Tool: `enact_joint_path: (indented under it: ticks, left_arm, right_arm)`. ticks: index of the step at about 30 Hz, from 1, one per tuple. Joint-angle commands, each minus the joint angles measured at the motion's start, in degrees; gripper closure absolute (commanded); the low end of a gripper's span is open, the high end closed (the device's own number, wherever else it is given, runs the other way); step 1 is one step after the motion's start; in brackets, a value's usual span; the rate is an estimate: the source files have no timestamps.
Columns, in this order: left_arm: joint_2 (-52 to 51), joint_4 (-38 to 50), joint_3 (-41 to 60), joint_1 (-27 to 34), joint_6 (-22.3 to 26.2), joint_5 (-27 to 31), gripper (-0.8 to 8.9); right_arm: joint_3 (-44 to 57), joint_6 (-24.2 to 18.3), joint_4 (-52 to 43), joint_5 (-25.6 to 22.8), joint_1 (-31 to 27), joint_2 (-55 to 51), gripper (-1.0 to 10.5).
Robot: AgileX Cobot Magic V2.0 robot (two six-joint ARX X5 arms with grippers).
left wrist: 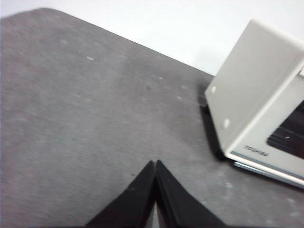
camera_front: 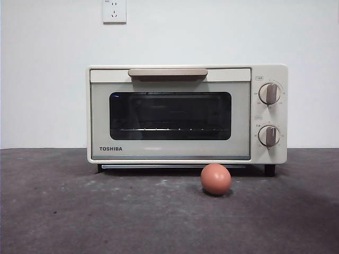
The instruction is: Eggoven
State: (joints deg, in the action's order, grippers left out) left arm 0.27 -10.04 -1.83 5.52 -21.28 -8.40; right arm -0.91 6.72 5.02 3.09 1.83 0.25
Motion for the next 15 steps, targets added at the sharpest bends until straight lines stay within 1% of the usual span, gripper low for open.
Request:
enact_joint_path:
  ticks: [1, 3, 6, 10, 12, 15]
  left_arm:
    - [0.0, -1.0, -0.3, 0.2, -4.2, -2.3, 8.06]
    - [0.0, -1.3, -1.6, 0.2, -5.8, -4.0, 8.06]
    - [0.2, -3.1, -4.2, 0.1, -6.9, -5.9, 8.06]
    - [2.4, -7.1, -8.7, 0.1, -6.9, -8.6, 8.06]
    - [4.6, -8.5, -11.6, 0.1, -6.6, -10.3, 8.06]
    - [8.7, -10.1, -16.3, 0.1, -5.3, -14.4, 8.06]
  right_arm:
    - [-0.3, 7.7, -0.2, 1.0, 0.0, 0.0, 9.4]
    - [-1.4, 10.9, 0.2, 2.0, 0.0, 0.0, 9.4]
    - [-3.9, 13.0, 0.7, 4.6, 0.0, 0.0, 9.4]
    - [-9.4, 13.7, 4.4, 5.5, 0.1, 2.2, 9.4]
    - [-13.2, 13.6, 7.3, 5.8, 0.2, 4.9, 9.4]
    - [-19.3, 13.2, 11.4, 6.8, 0.5, 9.5, 9.4]
